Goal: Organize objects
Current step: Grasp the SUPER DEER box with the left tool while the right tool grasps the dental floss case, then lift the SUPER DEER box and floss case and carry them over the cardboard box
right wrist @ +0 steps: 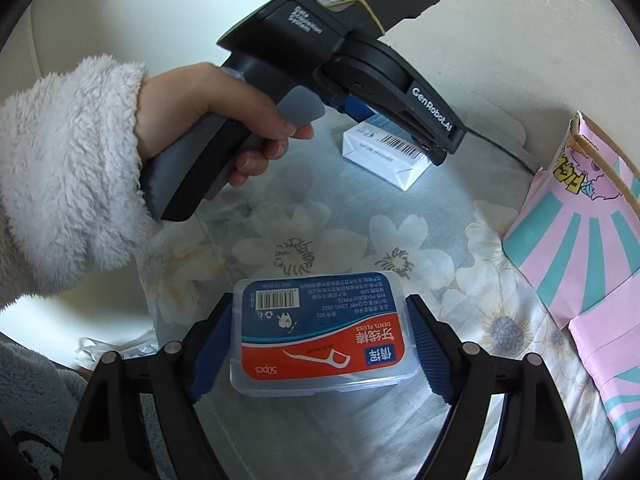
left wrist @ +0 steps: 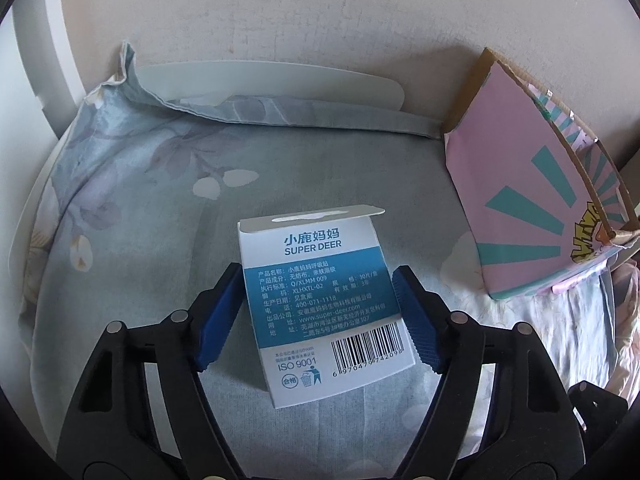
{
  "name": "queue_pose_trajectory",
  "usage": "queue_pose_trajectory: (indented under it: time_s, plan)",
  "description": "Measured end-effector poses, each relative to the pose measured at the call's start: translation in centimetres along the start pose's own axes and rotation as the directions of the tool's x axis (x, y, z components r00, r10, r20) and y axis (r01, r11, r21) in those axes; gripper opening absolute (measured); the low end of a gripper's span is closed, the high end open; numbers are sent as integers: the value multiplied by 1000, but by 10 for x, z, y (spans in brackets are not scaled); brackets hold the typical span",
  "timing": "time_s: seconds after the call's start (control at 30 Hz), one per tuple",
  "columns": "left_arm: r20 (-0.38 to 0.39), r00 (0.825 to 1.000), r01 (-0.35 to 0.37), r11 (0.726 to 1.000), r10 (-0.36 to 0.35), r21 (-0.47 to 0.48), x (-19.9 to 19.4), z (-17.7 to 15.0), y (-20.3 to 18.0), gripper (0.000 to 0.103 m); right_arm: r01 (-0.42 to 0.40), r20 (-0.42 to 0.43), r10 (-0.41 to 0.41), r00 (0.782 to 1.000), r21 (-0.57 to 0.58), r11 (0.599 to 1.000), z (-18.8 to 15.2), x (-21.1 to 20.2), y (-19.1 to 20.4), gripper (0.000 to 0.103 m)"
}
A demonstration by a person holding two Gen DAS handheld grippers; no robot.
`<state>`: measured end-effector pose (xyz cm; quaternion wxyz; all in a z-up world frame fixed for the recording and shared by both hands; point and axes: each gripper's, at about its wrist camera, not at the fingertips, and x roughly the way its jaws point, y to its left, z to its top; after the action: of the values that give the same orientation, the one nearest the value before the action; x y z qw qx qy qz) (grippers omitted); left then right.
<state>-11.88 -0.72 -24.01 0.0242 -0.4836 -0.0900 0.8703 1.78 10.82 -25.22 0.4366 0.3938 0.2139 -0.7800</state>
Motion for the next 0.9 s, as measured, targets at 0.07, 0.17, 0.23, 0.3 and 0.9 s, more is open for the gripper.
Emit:
queue_pose_trajectory:
  time_s: [0.07,0.17,0.23,0.3,0.9]
  plan:
    - [-3,1000,3,1000,-2,4,0,0,-1,72,-4,0,4,1000,7,1000,1,2,-3,79]
    - [4,1000,5,1000,-5,-1,-3,1,-2,71,-1,-2,1,1000,20,1000,4,4,-7,79]
    - [12,1000,11,1000,-10,-5,-9,3,-3,71,0,3,0,1000,28,1000,6,2,-9,79]
    - [23,1000,14,1000,-14,-8,-16,6,-4,71,6,8,-6,1000,33,999,9,-2,-11,79]
    - [180,982,61,998,-65,30,-142,40,-51,70,145,117,-169,979,187,972,55,-122,-49,79]
